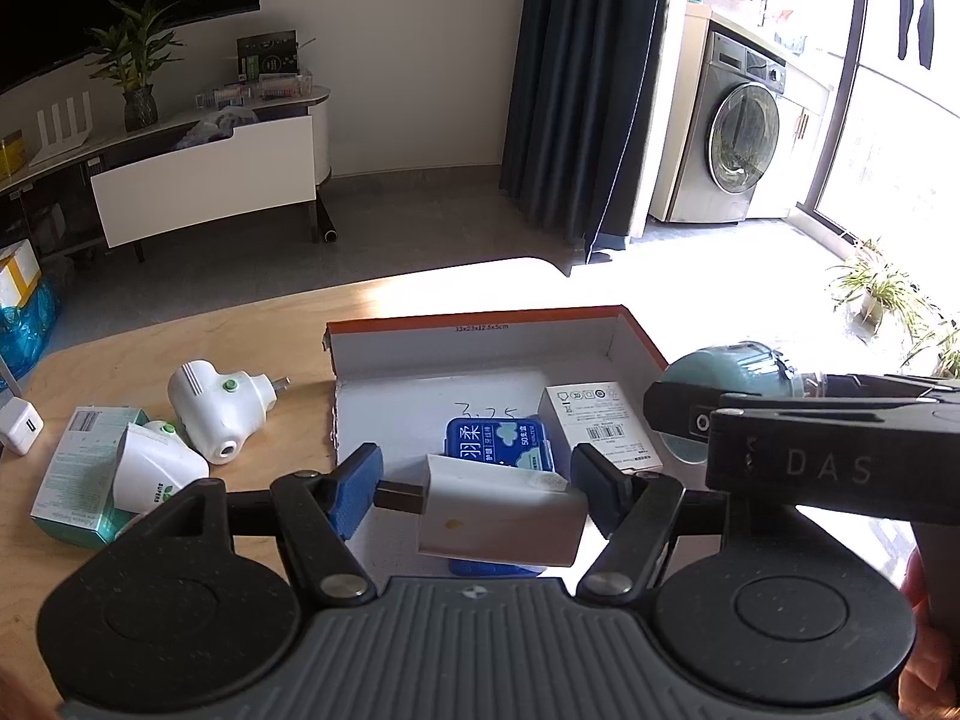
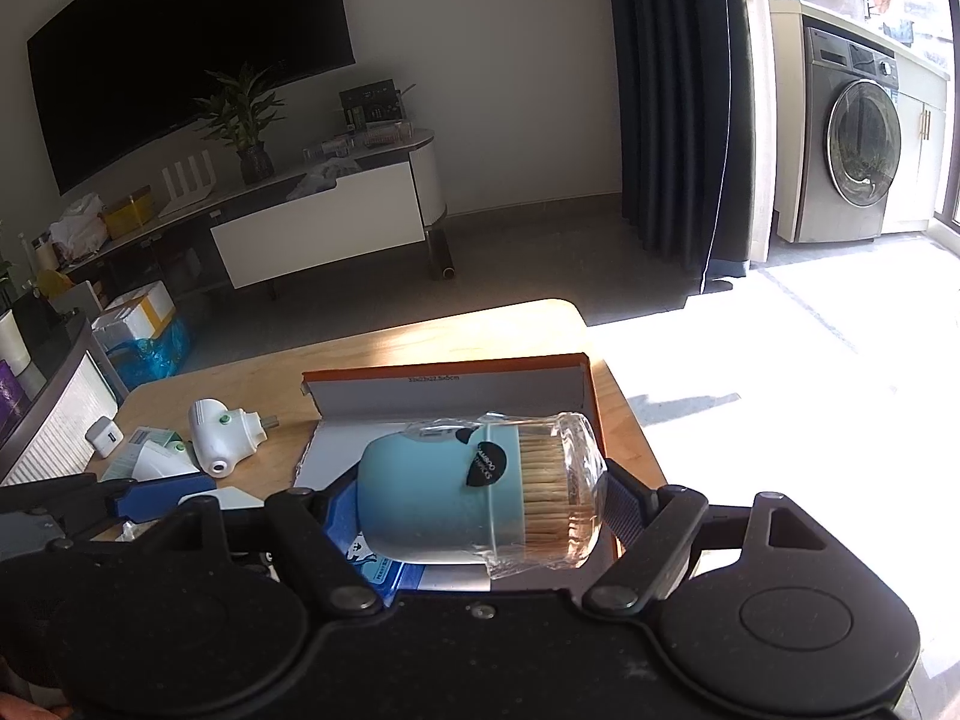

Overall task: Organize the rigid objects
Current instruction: 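Bring the held charger and jar over the tray beside the blue tin, then lower the jar into the tray and open the right tool while the left tool releases the charger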

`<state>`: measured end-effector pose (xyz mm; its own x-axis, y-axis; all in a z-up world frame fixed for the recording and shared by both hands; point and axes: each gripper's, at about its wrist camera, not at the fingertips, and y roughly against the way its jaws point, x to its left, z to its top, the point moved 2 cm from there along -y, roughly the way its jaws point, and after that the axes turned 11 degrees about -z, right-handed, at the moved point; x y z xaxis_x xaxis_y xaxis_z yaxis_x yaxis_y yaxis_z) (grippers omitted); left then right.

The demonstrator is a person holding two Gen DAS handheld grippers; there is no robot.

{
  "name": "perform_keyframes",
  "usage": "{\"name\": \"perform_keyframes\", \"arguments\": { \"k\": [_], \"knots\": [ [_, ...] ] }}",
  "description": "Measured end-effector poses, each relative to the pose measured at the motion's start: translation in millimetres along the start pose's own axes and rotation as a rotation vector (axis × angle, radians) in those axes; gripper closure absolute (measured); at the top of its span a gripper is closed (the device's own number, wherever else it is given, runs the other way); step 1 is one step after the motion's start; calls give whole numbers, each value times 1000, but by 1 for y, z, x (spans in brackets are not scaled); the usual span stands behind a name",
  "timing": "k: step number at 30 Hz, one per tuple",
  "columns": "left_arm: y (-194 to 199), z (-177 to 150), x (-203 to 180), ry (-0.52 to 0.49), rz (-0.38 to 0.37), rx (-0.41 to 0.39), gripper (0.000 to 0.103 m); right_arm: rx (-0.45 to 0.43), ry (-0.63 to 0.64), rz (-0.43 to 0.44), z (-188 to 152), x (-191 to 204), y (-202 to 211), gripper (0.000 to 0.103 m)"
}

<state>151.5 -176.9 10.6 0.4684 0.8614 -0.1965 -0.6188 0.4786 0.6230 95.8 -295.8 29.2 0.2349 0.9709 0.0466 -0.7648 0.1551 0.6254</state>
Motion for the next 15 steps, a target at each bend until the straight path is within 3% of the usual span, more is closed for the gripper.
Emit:
{"name": "perform_keyframes", "arguments": {
  "k": [15],
  "knots": [
    [-30,18,19,37,10,17,33,19,13,5,27,9,-51,11]
  ]
}}
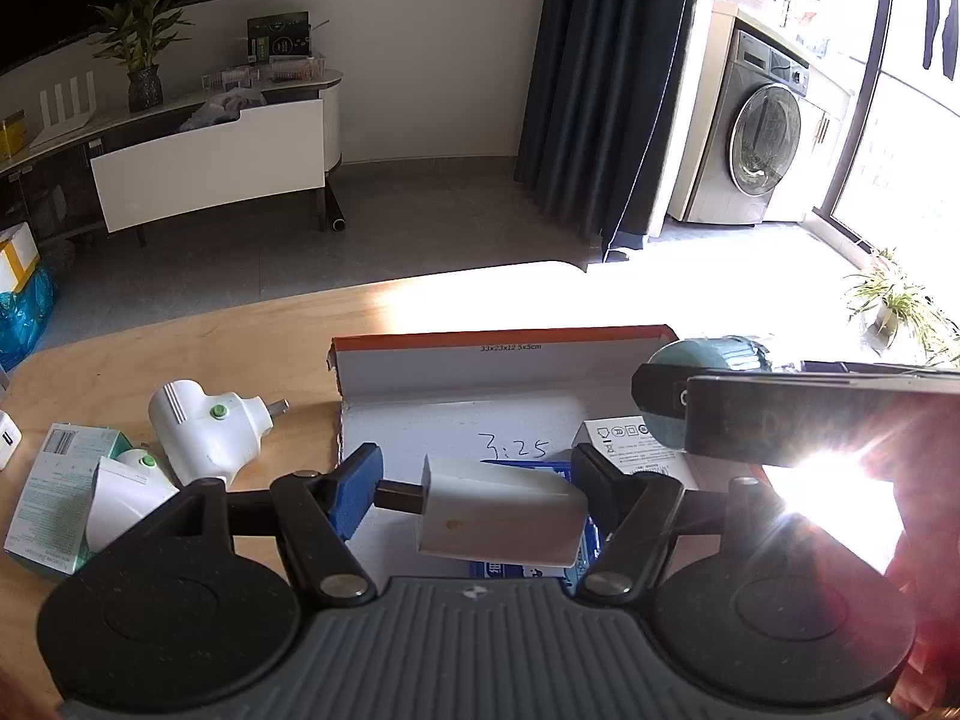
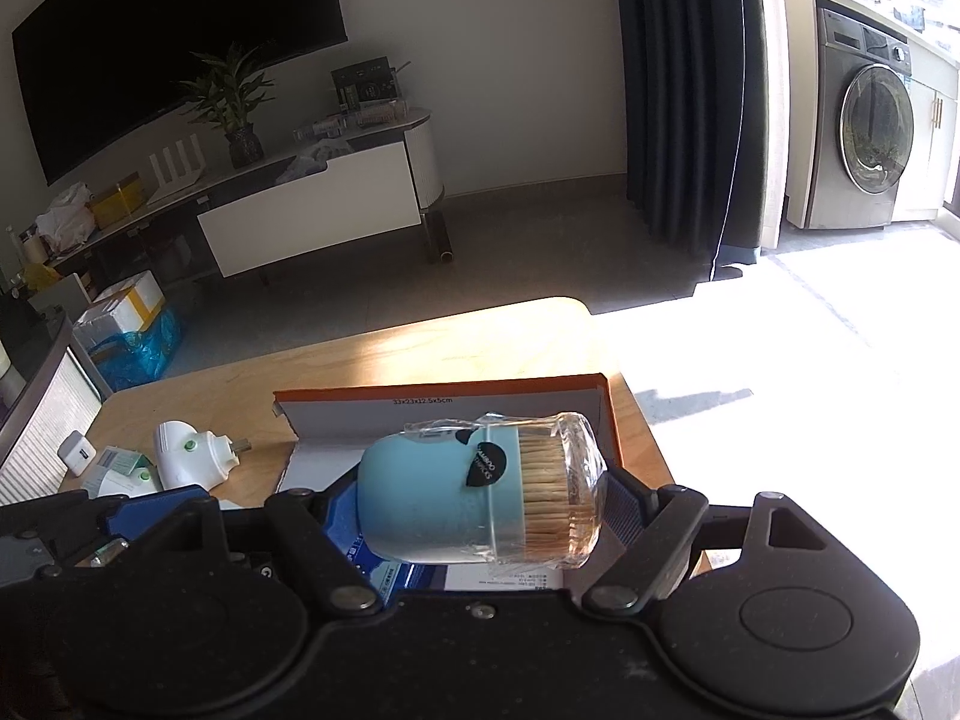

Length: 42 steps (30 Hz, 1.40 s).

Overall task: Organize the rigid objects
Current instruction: 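Lower the jar into the tray and open the right tool while the left tool releases the charger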

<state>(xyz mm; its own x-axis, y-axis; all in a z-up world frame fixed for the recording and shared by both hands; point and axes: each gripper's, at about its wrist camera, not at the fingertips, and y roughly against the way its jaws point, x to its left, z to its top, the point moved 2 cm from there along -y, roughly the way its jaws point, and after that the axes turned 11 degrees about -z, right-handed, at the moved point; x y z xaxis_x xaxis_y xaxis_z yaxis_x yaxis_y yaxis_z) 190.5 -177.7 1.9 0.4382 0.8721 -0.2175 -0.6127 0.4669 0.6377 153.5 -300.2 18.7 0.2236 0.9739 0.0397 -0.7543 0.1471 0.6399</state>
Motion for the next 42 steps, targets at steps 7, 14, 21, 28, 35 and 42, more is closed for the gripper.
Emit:
{"name": "perform_keyframes", "arguments": {
  "k": [7,14,21,28,35,42],
  "knots": [
    [-12,6,3,16,-5,10,33,-87,-43,-32,10,-11,11,9],
    [-33,17,0,22,-27,36,33,-100,-79,-52,-3,-34,30,8],
    [-25,31,-5,14,-42,-25,15,-111,-112,-59,-7,-43,43,8],
    [5,28,6,43,2,-38,13,-129,-104,-35,-6,-36,55,8],
    [39,16,12,51,63,-45,7,-113,-62,4,-14,-19,62,8],
    [65,-3,28,81,118,-41,6,-98,-10,53,-23,8,71,8]
  ]
}}
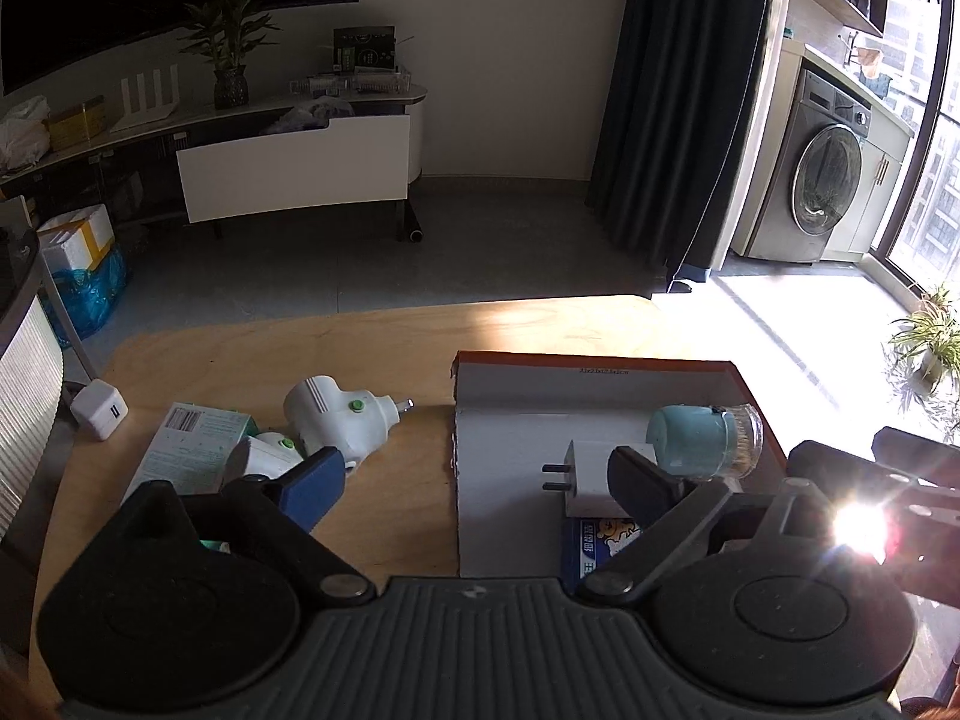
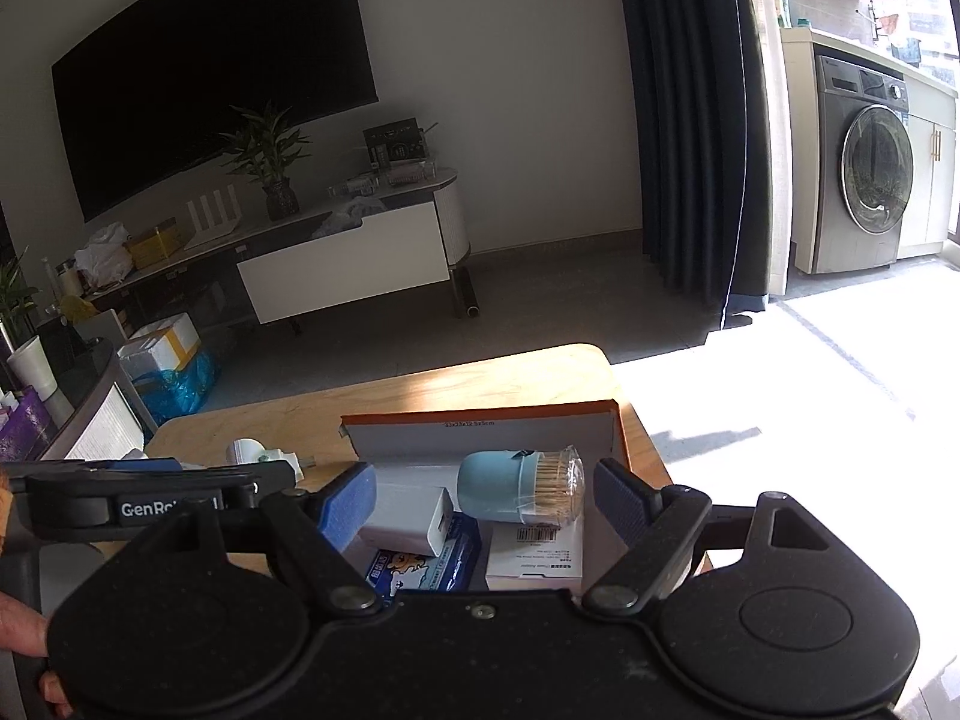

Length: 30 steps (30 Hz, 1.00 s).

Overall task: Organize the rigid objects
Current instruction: 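Lower the jar into the tray and open the right tool while the left tool releases the charger, then withdraw both tools from the tray toward the glass bottle and black charger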

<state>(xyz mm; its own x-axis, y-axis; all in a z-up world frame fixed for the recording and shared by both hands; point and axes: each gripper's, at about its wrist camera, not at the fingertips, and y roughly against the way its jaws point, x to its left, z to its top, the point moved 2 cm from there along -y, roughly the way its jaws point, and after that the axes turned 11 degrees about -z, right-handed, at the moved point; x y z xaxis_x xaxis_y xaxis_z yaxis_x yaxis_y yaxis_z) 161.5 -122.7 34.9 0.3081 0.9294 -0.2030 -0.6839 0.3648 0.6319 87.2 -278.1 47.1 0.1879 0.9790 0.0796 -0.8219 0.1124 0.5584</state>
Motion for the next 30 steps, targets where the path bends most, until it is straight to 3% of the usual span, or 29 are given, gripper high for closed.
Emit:
{"name": "perform_keyframes", "arguments": {
  "k": [30],
  "knots": [
    [66,-52,98,172,172,-33,5,83,161,177,-35,109,8,8]
  ]
}}
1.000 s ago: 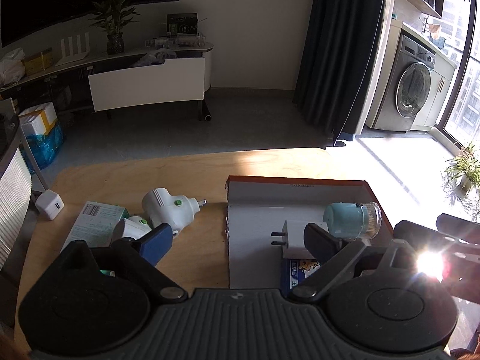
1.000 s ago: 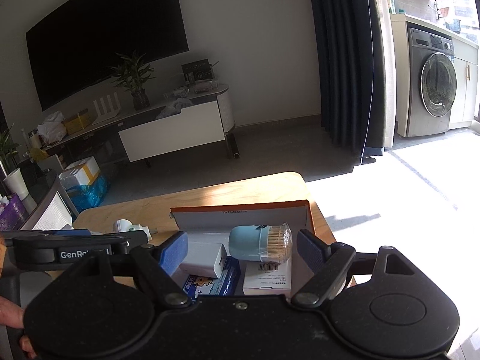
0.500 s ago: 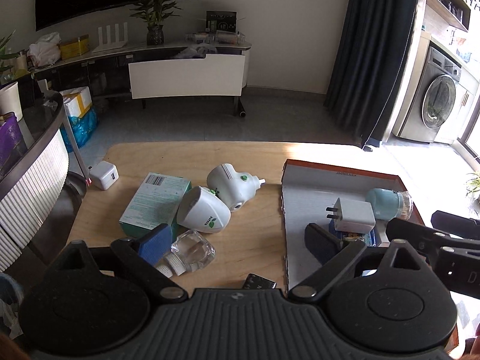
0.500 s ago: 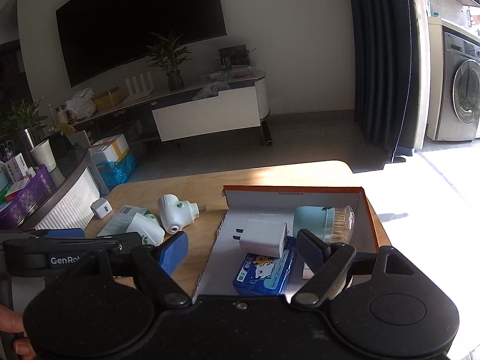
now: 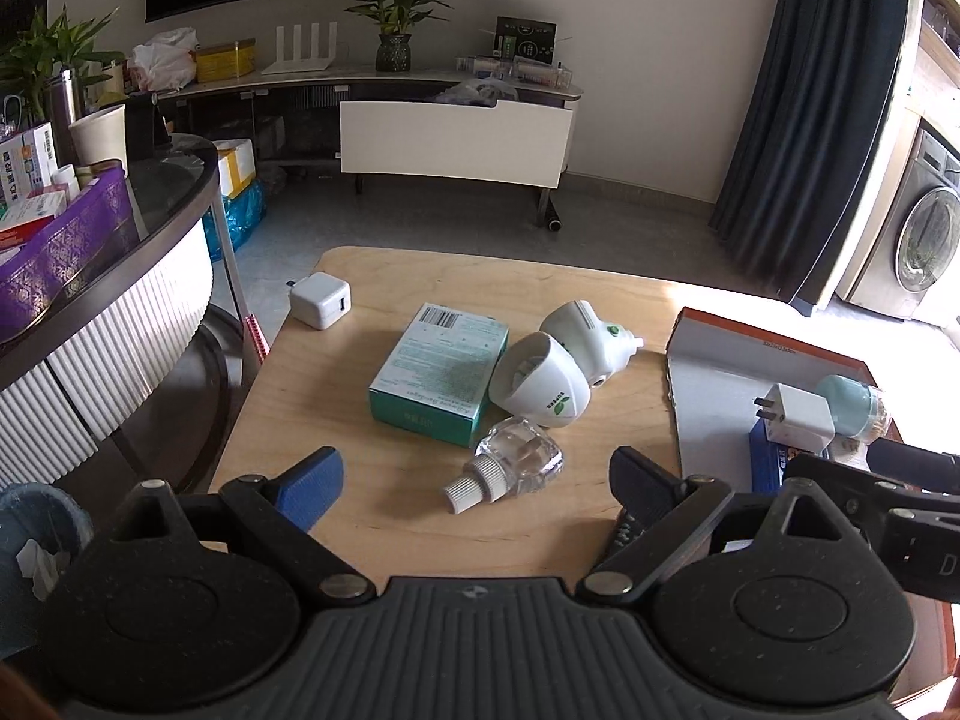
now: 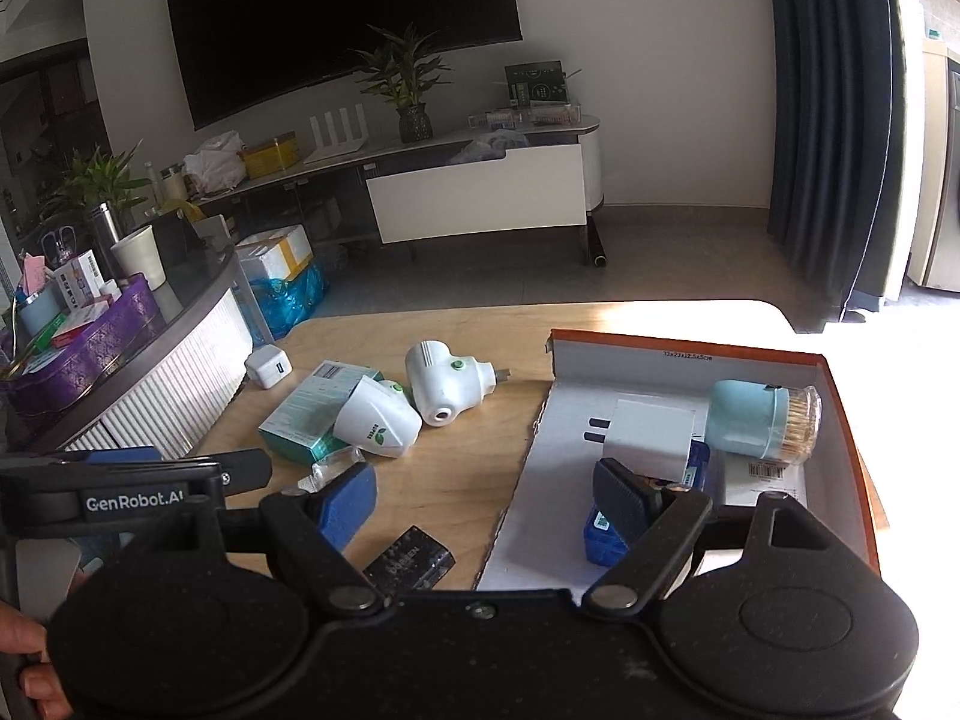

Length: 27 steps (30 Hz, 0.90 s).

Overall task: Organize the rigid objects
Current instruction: 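Withdraw both tools from the tray toward the glass bottle and black charger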

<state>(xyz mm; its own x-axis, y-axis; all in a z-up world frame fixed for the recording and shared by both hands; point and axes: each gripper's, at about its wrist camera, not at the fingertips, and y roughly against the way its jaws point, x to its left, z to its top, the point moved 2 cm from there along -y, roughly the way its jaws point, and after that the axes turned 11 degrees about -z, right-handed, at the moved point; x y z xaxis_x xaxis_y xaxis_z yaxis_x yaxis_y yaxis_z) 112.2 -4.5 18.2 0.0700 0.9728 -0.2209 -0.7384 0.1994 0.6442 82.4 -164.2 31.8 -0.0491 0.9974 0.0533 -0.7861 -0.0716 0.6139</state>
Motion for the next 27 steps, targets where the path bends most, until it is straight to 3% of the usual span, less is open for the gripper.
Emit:
{"name": "perform_keyframes", "arguments": {
  "k": [14,27],
  "knots": [
    [-10,-18,34,70,21,40,5,48,37,21,-12,14,-11,8],
    [-67,-21,24,20,-43,91,4,84,27,13,-26,6,-16,8]
  ]
}}
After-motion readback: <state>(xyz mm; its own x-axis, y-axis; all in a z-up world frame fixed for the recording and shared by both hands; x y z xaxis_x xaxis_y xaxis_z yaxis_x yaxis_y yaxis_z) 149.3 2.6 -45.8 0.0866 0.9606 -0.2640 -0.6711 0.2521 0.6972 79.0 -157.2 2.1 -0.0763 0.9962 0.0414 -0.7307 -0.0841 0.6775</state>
